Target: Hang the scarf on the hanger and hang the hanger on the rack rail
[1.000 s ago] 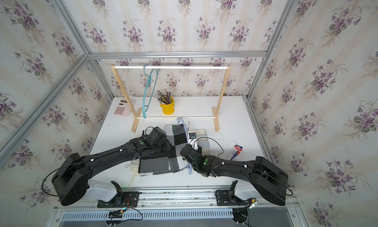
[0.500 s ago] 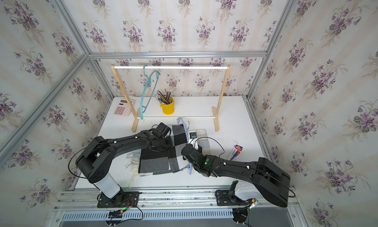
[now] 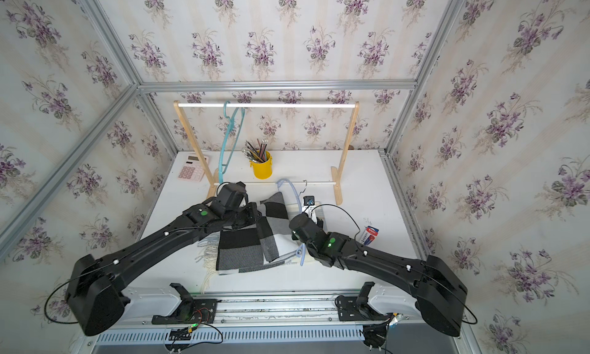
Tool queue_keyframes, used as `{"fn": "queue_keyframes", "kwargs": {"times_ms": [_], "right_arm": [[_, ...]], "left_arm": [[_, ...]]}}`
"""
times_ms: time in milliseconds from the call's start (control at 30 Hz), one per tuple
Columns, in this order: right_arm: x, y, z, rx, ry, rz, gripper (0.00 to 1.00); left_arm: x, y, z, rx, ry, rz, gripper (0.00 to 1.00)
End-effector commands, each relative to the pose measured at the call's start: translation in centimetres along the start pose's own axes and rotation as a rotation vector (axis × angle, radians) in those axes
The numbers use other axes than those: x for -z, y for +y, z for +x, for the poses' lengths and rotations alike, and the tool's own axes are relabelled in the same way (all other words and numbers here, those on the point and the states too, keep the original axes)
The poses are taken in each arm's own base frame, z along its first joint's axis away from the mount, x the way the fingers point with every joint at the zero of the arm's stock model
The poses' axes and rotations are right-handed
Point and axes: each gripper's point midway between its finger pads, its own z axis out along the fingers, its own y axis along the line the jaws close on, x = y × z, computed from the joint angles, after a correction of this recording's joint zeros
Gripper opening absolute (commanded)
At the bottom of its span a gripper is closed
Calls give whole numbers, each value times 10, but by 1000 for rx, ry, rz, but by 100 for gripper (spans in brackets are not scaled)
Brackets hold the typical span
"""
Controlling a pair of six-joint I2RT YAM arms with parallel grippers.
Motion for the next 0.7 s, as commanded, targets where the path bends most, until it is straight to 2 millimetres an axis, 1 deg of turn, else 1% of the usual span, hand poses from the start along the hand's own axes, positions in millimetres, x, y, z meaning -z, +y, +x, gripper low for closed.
{"fn": "queue_keyframes", "kwargs": {"times_ms": [0,133,167,233,400,533,667], "right_arm": [[13,-18,-23,71,-23,76,0],[33,-24,-66,101,-76,106,0],[36,-28,-71,121,-78,120,0],[45,-30,-90,135,-98,129,0],[64,-28,-126,179,-94,127,0],[71,-31,-140,204,-85,148,0],[69,-43,-143,205,-70,188,0]], "left_arm": [[26,9,-5,-15,-64,-33,0],[59,-2,-12,-21,-144,41,0],[65,-5,-13,-22,-156,59,0],[80,-13,-16,-28,-180,102,0],[112,-24,-24,-52,-239,142,0],[129,-28,-31,-53,-282,163,0],[142,-37,-35,-61,-305,200,0]]}}
